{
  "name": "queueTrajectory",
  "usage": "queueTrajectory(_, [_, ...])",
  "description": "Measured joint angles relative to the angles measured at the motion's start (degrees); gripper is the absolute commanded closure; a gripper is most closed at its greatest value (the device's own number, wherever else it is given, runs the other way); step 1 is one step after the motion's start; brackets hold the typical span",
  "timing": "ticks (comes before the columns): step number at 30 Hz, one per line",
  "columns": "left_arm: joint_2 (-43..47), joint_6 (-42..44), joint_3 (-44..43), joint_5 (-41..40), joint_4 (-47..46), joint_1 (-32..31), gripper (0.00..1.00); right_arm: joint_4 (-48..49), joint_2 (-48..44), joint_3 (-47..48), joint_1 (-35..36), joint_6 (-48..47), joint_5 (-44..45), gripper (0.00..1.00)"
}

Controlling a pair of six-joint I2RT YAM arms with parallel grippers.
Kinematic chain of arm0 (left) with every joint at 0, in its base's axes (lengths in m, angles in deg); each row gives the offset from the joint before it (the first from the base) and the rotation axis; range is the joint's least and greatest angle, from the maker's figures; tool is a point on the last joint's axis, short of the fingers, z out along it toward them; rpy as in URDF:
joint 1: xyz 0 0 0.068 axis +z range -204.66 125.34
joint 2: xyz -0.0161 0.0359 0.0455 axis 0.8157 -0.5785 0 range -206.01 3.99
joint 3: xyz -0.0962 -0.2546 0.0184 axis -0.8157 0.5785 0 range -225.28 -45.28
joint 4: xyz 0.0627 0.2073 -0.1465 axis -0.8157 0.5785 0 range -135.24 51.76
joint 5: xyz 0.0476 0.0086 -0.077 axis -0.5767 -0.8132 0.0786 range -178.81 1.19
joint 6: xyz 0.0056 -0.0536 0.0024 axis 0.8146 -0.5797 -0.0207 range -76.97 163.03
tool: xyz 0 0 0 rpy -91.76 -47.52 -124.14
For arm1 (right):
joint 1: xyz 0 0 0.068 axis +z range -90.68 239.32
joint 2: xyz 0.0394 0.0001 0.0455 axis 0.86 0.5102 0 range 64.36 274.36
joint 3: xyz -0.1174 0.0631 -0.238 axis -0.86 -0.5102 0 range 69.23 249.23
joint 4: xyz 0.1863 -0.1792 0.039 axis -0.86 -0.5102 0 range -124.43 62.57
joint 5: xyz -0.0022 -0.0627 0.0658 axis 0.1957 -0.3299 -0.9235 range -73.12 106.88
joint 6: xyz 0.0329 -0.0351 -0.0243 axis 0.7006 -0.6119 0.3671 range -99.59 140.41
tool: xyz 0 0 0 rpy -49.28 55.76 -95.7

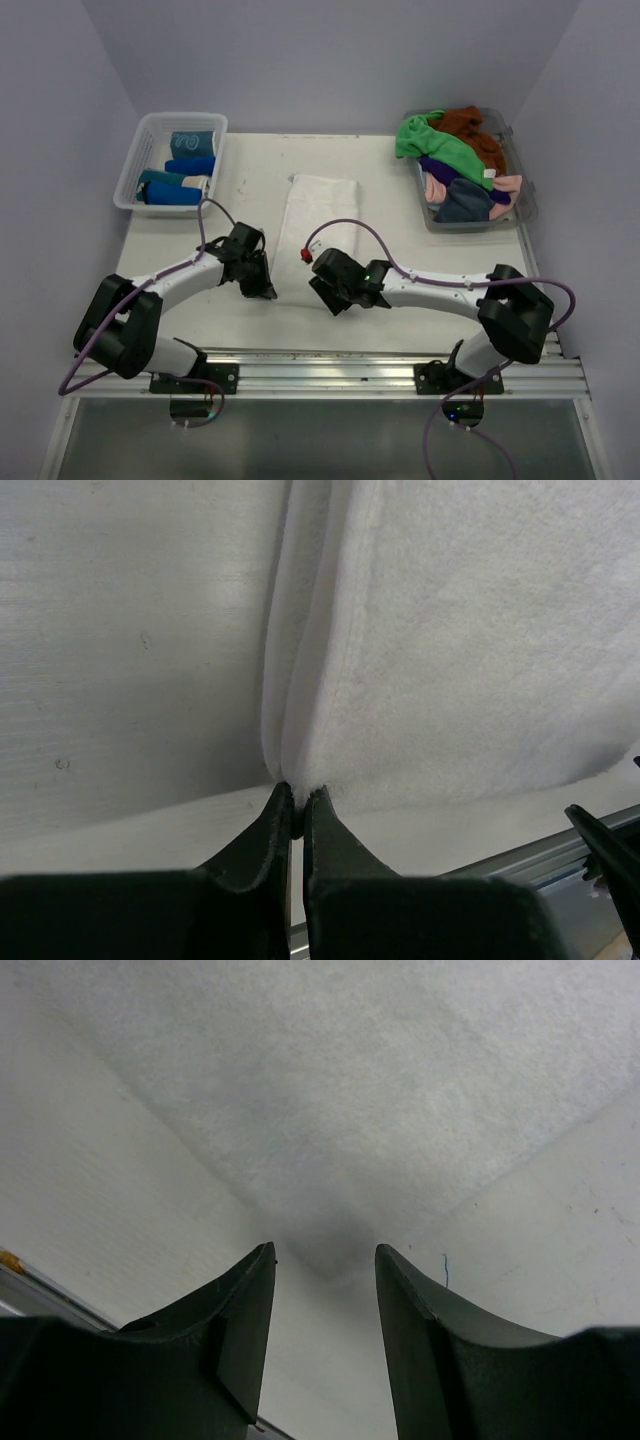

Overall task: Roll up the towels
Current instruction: Roll the towel

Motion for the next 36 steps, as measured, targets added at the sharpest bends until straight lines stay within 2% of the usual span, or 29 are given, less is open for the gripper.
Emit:
queueTrajectory(8, [0.0,-1.42,-0.02,-0.37,0.22,0.0,1.0,2.67,4.85,2.56,2.89,-5.4,-1.33,0.5])
queueTrajectory(15, [0.0,-1.51,-0.13,-0.39,0.48,0.22,1.0,6.95,9.6,3.54,5.49,-9.07,2.21,0.53])
queueTrajectory(17, [-0.02,-1.42,-0.39,-0.39,1.03,0.66,1.0,9.09,11.32,3.19,5.55,-9.6,3.43,0.64])
queueTrajectory(18, [-0.02,-1.4,-0.57,-0.37,1.29,0.9,1.0,10.08,12.15,2.93,5.55,-9.77,4.2,0.74])
queueTrajectory(20, [-0.02,-1.33,-1.03,-0.33,1.79,1.36,1.0,11.5,12.39,2.93,5.6,-9.77,5.86,0.83])
queueTrajectory(21, [-0.02,-1.33,-1.22,-0.26,1.9,1.51,1.0,11.98,12.41,2.89,5.6,-9.64,6.25,0.93])
queueTrajectory(22, [-0.02,-1.31,-1.33,-0.24,1.95,1.57,1.0,12.26,12.39,2.86,5.6,-9.57,6.36,0.98])
queueTrajectory(23, [-0.02,-1.29,-1.46,-0.22,2.01,1.68,0.97,12.37,12.37,2.86,5.6,-9.62,6.38,1.0])
queueTrajectory(24, [-0.02,-1.25,-1.6,-0.2,2.21,1.81,0.86,12.37,12.35,2.86,5.6,-9.51,6.34,1.0])
queueTrajectory(26, [-0.02,-1.01,-2.05,0.07,2.78,2.34,0.76,12.31,12.13,2.89,5.57,-9.33,6.1,1.0])
queueTrajectory(27, [-0.02,-0.74,-2.32,0.09,3.08,2.62,0.63,12.15,11.89,2.89,5.49,-9.33,5.75,1.0])
queueTrajectory(30, [0.44,0.33,-3.39,0.15,4.09,3.89,0.4,10.58,11.52,3.89,4.59,-9.31,2.73,1.0])
queueTrajectory(36, [5.03,0.24,-4.09,0.37,4.83,5.99,0.39,6.25,11.52,8.79,-0.11,-8.46,-7.91,1.0])
